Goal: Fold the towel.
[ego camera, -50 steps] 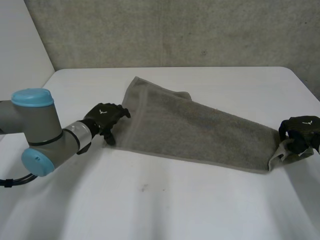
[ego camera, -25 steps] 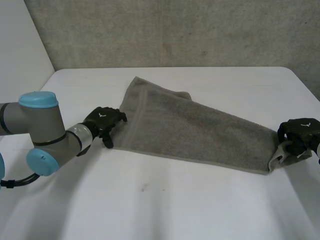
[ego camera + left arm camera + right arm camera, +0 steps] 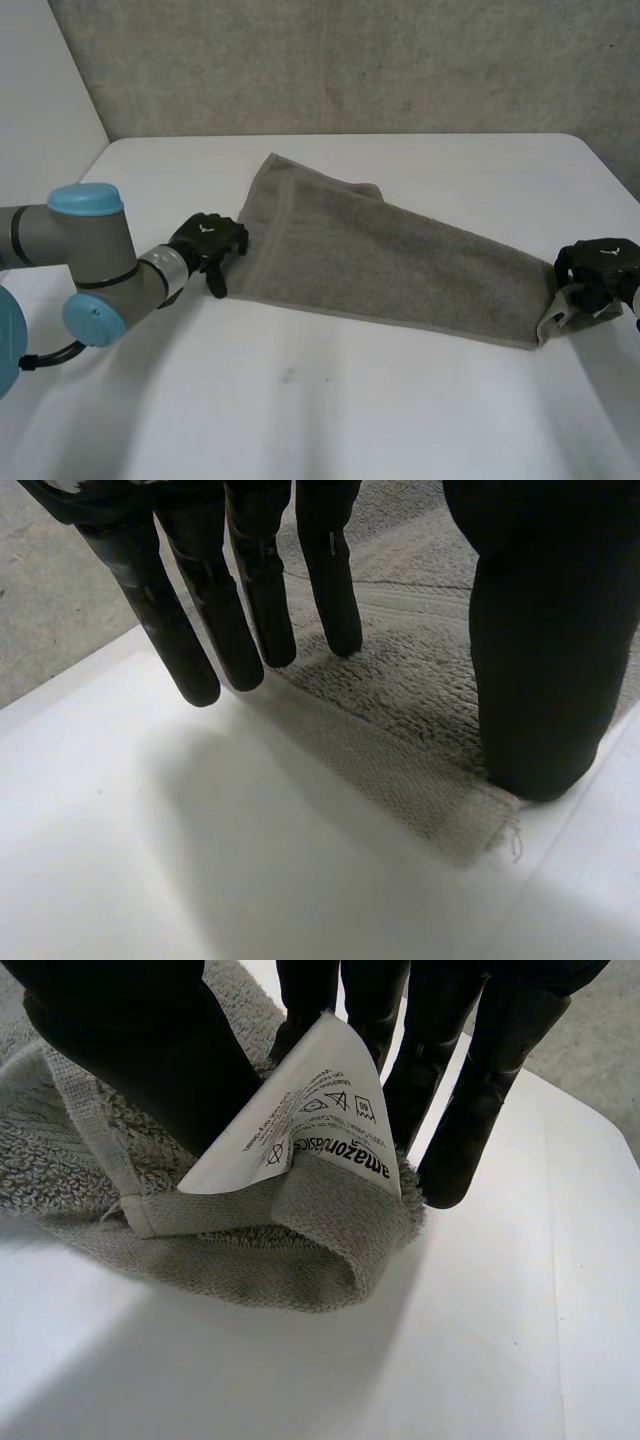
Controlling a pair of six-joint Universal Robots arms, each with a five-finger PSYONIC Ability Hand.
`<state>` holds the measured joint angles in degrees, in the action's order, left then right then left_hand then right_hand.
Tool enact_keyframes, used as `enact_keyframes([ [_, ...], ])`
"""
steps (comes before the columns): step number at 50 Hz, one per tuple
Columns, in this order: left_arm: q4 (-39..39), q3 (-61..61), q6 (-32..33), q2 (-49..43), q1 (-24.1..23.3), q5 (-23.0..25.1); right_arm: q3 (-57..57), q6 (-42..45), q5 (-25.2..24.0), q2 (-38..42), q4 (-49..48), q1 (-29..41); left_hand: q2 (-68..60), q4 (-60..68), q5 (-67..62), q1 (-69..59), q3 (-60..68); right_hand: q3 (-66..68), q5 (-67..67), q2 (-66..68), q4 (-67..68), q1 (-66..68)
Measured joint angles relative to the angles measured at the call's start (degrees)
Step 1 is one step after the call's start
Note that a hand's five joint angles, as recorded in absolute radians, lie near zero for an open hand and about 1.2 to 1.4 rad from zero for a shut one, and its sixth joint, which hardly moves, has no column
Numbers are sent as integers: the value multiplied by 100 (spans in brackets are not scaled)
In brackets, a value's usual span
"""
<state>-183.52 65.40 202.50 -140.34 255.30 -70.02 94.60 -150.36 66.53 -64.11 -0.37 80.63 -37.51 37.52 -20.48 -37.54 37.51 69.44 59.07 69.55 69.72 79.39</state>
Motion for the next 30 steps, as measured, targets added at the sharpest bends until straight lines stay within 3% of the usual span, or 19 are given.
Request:
enact_keyframes([
  [21, 11, -250, -16, -47, -190, -3, -36, 57, 0, 83, 2, -4, -211, 198, 0, -191, 211, 0, 0, 0, 0, 0],
  [30, 305, -188, -6, 74, -276, -2, -46, 64, 0, 87, 2, -4, 648, -659, 0, 637, -642, 0, 0, 0, 0, -6],
])
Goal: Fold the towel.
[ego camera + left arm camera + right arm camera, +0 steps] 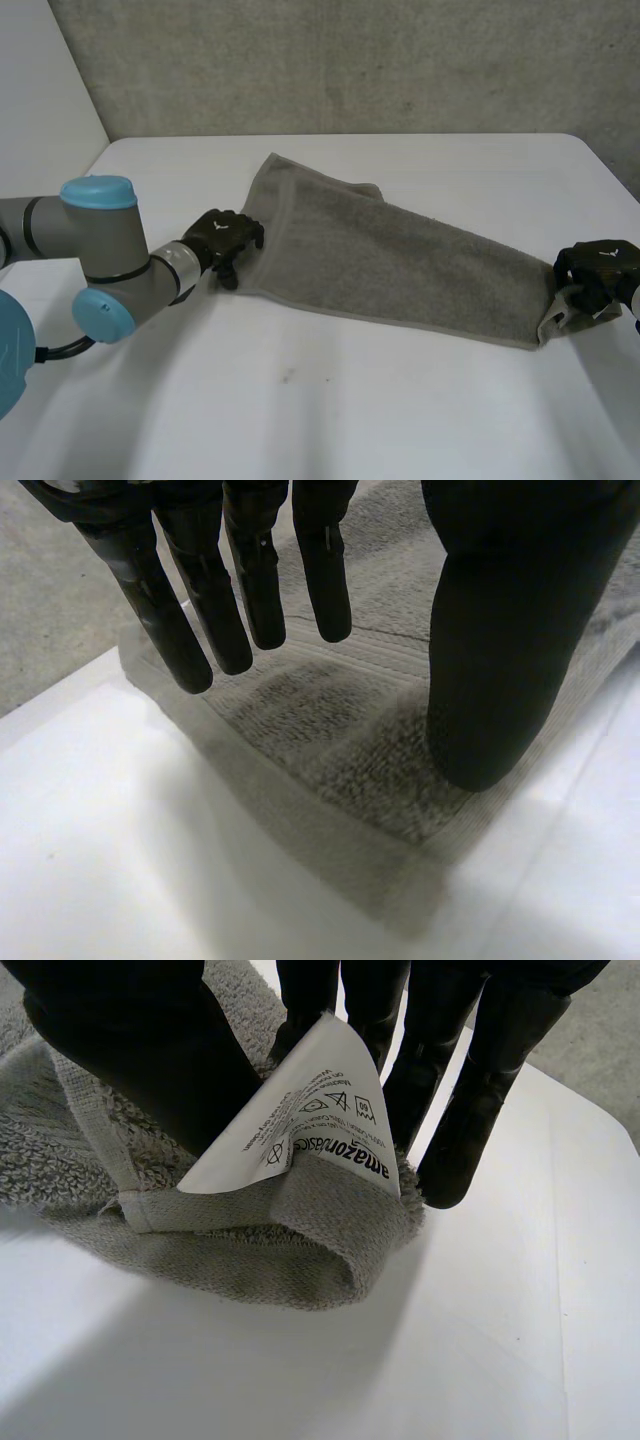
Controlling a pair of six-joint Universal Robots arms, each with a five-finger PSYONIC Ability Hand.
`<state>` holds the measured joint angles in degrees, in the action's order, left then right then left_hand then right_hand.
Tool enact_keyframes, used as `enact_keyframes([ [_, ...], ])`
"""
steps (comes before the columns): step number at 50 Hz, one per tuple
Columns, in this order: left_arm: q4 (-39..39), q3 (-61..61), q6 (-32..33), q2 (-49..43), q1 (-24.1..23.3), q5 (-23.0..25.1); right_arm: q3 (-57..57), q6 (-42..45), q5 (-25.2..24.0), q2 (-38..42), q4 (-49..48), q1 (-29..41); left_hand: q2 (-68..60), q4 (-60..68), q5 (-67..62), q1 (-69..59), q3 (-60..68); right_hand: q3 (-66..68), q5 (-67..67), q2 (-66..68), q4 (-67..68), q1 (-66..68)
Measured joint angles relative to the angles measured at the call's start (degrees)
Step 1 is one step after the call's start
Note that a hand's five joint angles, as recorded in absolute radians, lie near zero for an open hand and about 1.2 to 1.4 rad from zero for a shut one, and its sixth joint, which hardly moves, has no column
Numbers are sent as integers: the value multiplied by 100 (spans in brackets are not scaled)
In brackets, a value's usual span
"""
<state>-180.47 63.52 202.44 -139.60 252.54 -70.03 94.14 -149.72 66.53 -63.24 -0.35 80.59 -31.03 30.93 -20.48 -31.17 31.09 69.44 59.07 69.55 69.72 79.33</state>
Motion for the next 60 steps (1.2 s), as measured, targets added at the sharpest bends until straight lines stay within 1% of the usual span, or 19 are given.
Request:
enact_keyframes([
  [7, 74, 38, 5, 16, -7, -18, 13, 4, 0, -3, 0, 0, -22, 33, 0, -15, 17, 0, 0, 0, 0, 0],
  [17, 57, 40, 12, -40, -10, -108, 28, 9, 0, -4, 0, 0, -686, 701, 0, -675, 679, 0, 0, 0, 0, 0],
  [28, 47, 36, 23, -79, -12, -93, 26, 13, 0, -4, 0, 0, -988, 981, 0, -973, 981, 0, 0, 0, 0, 0],
  [33, -20, 21, 25, -97, -12, -83, 25, 13, 0, -4, 0, 0, -2488, 2458, 0, -2467, 2436, 0, 0, 0, 0, 0],
  [36, -96, 15, 25, -93, -13, -81, 25, 13, 0, -4, 0, 0, -2923, 2875, 0, -2881, 2850, 0, 0, 0, 0, 0],
  [37, -128, 14, 25, -90, -12, -80, 25, 13, 0, -4, 0, 0, -3407, 3373, 0, -3374, 3348, 0, 0, 0, 0, 0],
  [41, -302, 11, 23, -68, -12, -78, 25, 13, 0, -4, 0, 0, -3685, 3692, 0, -3646, 3668, 0, 0, 0, 0, 0],
  [48, -460, 20, 23, -15, -12, -85, 25, 13, 0, -7, 0, 0, -3844, 3850, 0, -3797, 3827, 0, 0, 0, 0, 0],
  [53, -450, 102, 19, 128, -16, -83, 29, 13, 0, -17, 4, 0, -3809, 3838, 0, -3774, 3818, 0, 0, 0, 0, -1],
  [55, -437, 187, 18, 226, -16, -80, 35, 13, -1, -23, 5, 0, -3361, 3456, 0, -3361, 3355, 0, 0, 0, 0, 0],
  [56, -432, 235, 18, 272, -16, -78, 37, 13, -3, -26, 6, 0, -2920, 2930, 0, -2769, 2915, 0, 0, 0, 0, -1],
  [57, -428, 359, 18, 393, -16, -78, 42, 13, -4, -32, 7, 0, -1500, 1640, 0, -1470, 1634, 0, 0, 0, 0, -1],
  [58, -422, 424, 18, 452, -16, -77, 44, 13, -5, -34, 8, 0, -1170, 1184, 0, -1091, 1175, 0, 0, 0, 0, -1],
  [59, -423, 502, 18, 516, -15, -77, 46, 13, -6, -38, 8, 0, -1044, 1052, 0, -983, 1045, 0, 0, 0, 0, -1],
  [60, -430, 638, 19, 626, -15, -74, 49, 13, -7, -43, 9, 0, -618, 623, 0, -633, 618, 0, 0, 0, 0, -1],
])
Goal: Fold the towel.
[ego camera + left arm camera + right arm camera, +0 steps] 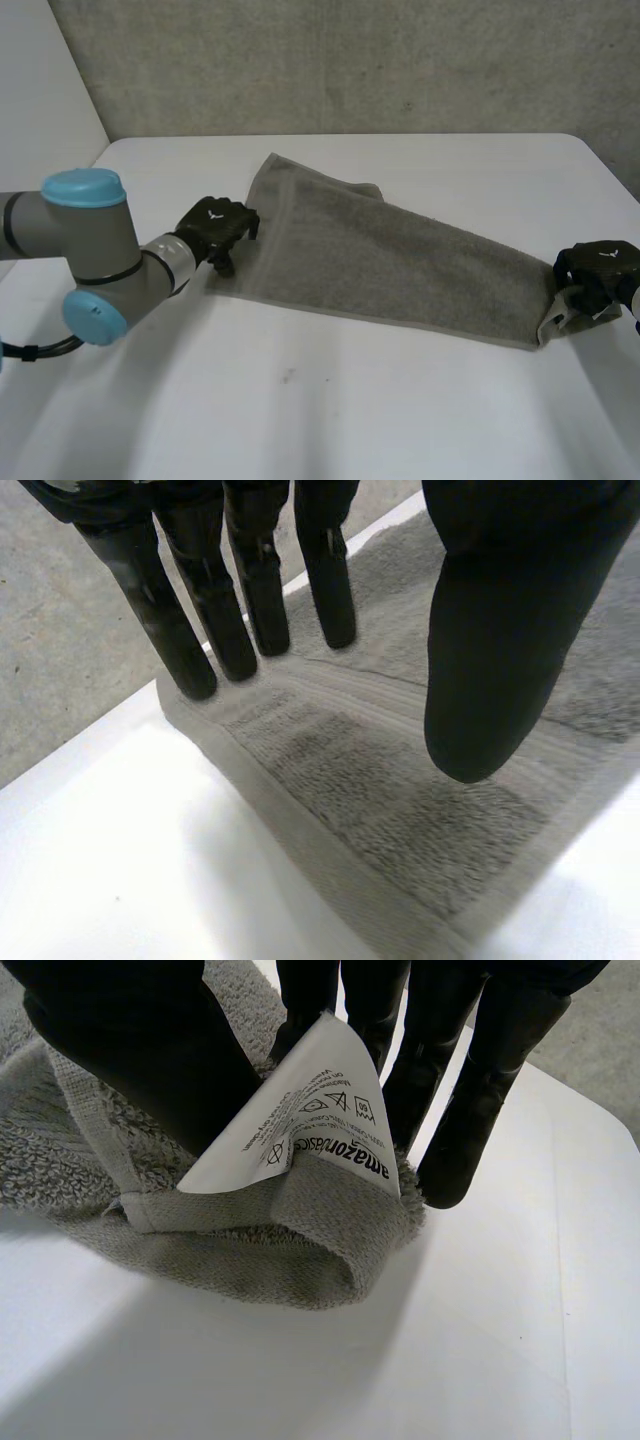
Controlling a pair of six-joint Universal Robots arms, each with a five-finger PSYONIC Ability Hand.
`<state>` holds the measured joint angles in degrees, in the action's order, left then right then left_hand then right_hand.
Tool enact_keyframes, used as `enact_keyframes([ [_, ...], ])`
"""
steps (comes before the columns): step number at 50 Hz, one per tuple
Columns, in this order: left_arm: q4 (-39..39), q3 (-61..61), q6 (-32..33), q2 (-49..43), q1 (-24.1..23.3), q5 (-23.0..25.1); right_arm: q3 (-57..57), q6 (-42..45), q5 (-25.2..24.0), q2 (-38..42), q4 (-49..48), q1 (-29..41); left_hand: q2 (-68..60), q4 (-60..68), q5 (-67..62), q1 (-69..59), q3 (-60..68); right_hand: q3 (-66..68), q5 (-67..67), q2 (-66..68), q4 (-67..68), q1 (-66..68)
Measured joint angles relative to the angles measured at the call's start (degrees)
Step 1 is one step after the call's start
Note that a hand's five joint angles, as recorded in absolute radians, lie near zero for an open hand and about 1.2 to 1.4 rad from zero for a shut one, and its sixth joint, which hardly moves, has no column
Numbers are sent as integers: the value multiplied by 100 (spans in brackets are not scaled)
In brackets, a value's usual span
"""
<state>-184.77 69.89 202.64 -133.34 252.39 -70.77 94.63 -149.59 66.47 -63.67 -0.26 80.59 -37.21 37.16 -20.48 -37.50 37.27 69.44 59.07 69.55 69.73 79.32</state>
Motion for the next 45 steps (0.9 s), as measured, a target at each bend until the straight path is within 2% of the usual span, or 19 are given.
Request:
enact_keyframes([
  [3, -49, 325, 3, 231, 4, 4, 3, 0, -2, -8, 0, 0, 809, -808, 116, 827, -800, 0, 0, 0, 0, 0],
  [6, -156, 605, 13, 383, 11, 6, 7, 0, -2, -13, 0, 2, 1005, -1016, 342, 1025, -1009, 0, 0, 0, 0, 0],
  [23, -590, 575, 629, -75, 21, 2, 21, 0, -2, -12, 4, 9, 777, -763, 116, 809, -780, 0, 0, 0, 0, 0],
  [45, -665, 344, 650, -356, 20, -3, -5, 0, 7, 48, -9, 0, 561, -551, -93, 586, -568, 6, 0, 0, 0, 0],
])
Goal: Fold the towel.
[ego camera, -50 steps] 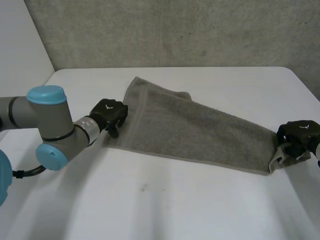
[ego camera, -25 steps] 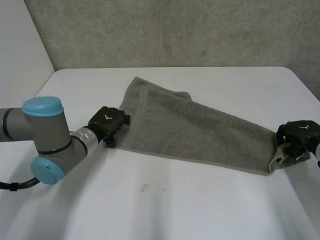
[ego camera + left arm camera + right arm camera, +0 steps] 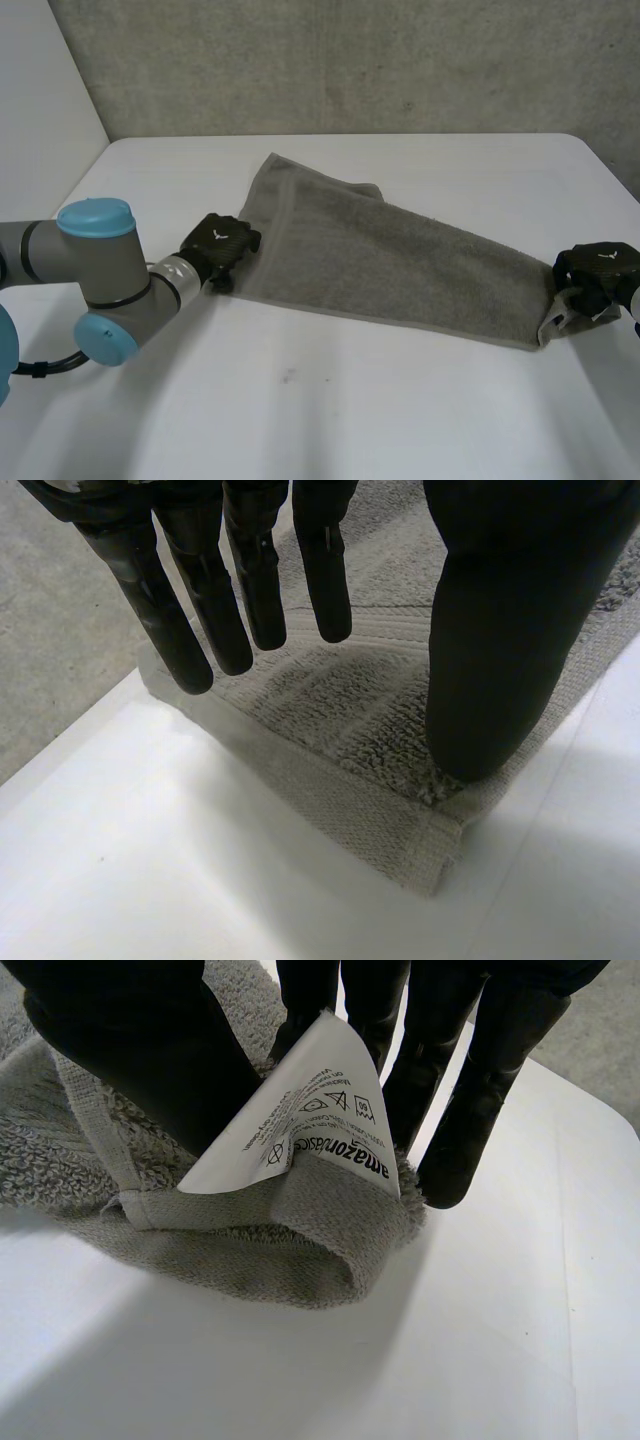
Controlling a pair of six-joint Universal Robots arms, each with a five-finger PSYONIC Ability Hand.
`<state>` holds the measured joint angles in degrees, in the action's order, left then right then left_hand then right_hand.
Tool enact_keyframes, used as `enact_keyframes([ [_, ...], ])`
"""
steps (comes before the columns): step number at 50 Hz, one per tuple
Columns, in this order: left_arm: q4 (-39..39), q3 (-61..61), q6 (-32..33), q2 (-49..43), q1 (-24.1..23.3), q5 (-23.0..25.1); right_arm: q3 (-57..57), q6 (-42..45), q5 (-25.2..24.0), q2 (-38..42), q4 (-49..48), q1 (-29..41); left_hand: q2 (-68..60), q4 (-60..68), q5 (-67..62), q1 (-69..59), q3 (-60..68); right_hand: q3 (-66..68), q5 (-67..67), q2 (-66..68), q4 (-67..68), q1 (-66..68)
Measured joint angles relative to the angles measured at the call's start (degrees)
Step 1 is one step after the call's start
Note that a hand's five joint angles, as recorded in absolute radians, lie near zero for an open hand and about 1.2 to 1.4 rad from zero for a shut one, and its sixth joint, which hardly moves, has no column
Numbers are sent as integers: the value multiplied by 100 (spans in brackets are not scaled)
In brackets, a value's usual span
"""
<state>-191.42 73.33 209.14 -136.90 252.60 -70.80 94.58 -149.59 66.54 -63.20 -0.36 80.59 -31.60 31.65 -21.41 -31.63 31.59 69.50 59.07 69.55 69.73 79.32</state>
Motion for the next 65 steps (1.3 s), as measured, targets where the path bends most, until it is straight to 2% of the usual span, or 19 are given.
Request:
enact_keyframes([
  [30, 24, -789, -38, -443, -19, -25, -1, 1, 2, 16, 1, 0, -915, 911, -900, -916, 915, 0, 0, 0, 2, 0],
  [40, 51, -849, -62, -446, -79, -27, -3, 9, 2, 35, 1, -3, -2062, 2028, -2007, -2046, 2057, 0, 0, 0, 2, 0],
  [47, 72, -718, -64, -340, -127, -30, -8, 9, 0, 31, 4, -4, -3572, 3563, -3469, -3412, 3535, 0, 0, 0, 2, 0],
  [56, 76, -270, -60, 57, -127, -38, -24, 9, 15, -125, 67, 13, -3794, 3783, -3664, -3499, 3757, 0, 0, 0, 2, 0],
  [60, 80, 171, -57, 645, -50, -57, -47, 9, 3, -465, 302, 54, -3805, 3801, -3676, -3499, 3768, 0, 0, 0, 2, 0],
  [62, 80, 171, -57, 645, -50, -57, -47, 9, 3, -465, 302, 54, -3805, 3801, -3676, -3499, 3768, 0, 0, 0, 2, 0],
  [65, 106, 754, -63, 1562, 146, -118, -130, 69, -80, -934, 748, 69, -3808, 3804, -3688, -3499, 3773, 0, 0, 0, 2, 0],
])
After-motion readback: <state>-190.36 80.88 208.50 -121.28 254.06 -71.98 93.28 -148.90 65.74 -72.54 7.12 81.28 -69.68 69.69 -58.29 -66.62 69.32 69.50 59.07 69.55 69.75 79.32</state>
